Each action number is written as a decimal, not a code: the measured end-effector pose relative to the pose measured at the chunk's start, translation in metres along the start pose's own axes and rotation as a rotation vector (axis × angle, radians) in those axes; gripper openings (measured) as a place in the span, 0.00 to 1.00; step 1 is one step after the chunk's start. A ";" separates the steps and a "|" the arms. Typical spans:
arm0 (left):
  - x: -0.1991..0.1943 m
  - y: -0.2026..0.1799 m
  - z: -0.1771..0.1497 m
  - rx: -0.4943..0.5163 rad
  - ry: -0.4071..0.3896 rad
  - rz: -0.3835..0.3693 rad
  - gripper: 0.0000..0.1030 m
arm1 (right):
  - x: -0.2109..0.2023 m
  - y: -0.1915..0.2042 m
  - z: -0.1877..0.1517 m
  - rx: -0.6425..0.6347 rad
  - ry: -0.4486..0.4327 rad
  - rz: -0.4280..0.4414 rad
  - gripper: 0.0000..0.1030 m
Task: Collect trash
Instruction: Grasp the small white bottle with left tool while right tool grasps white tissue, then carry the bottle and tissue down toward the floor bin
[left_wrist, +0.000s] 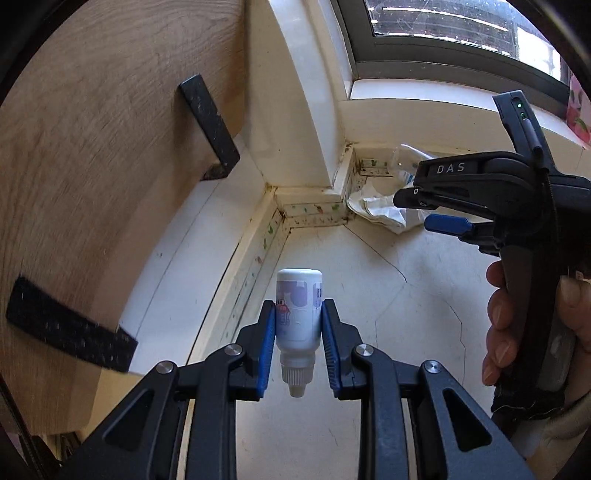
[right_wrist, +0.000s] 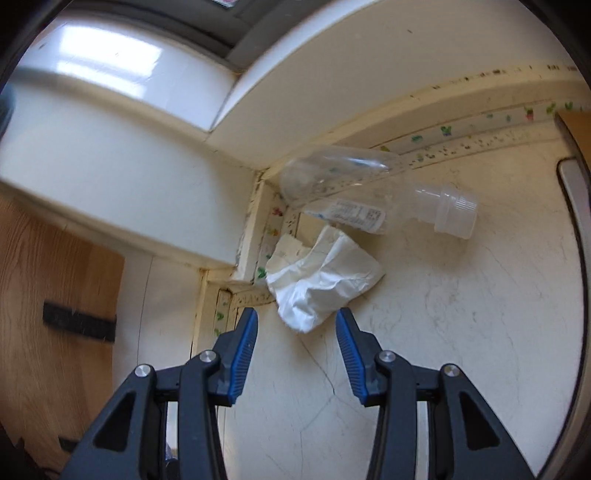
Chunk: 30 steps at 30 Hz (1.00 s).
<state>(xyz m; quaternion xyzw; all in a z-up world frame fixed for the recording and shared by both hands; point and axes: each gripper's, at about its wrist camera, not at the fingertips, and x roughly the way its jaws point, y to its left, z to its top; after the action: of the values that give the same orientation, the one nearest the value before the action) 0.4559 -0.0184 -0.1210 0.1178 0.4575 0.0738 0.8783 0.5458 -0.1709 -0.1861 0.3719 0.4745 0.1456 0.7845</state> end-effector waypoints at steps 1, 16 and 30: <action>0.002 -0.001 0.003 0.001 0.001 0.005 0.22 | 0.003 -0.002 0.002 0.019 0.001 -0.008 0.43; 0.018 0.004 -0.005 -0.021 0.045 0.026 0.22 | 0.010 -0.006 -0.004 0.032 -0.017 -0.033 0.19; -0.070 0.024 -0.065 -0.044 -0.051 -0.029 0.22 | -0.133 -0.014 -0.096 -0.017 -0.124 0.002 0.19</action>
<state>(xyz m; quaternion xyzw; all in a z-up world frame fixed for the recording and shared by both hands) 0.3623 -0.0032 -0.0953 0.0937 0.4348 0.0683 0.8930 0.3950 -0.2147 -0.1378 0.3741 0.4234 0.1273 0.8152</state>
